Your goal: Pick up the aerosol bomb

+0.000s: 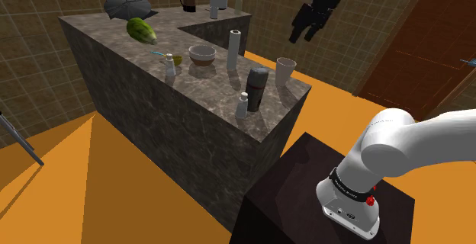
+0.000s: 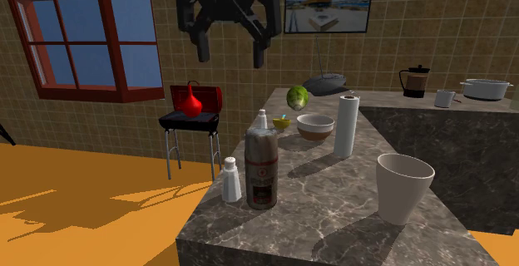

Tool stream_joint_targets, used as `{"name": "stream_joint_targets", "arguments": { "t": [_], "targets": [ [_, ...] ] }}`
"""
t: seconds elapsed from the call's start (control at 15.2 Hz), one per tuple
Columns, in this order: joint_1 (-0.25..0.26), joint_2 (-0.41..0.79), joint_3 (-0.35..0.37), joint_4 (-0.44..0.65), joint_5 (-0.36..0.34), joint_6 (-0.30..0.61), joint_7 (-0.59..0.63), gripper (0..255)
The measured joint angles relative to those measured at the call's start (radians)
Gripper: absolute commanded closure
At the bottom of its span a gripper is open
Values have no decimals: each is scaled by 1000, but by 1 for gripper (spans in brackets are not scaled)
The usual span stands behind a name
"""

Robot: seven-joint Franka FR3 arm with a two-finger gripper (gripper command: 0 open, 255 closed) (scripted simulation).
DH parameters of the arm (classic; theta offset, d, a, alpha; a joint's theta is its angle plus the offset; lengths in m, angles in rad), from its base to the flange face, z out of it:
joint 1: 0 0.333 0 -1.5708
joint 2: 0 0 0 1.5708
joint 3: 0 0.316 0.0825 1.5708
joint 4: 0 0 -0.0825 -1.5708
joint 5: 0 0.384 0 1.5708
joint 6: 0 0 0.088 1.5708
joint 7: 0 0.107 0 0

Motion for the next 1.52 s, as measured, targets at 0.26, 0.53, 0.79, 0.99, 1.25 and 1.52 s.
{"name": "stream_joint_targets", "arguments": {
  "t": [0.26, 0.53, 0.79, 0.99, 1.25, 1.52],
  "targets": [
    [-5, 79, 9, 6, -6, 29, 16, 0],
    [-13, 227, 25, 37, -19, 58, 48, 0],
    [-23, 395, 34, 73, -36, 103, 79, 0],
    [-27, 489, 42, 91, -47, 115, 105, 0],
    [-29, 524, 42, 69, -51, 157, 110, 0],
    [-29, 538, 42, 28, -52, 211, 112, 0]
  ]
}}
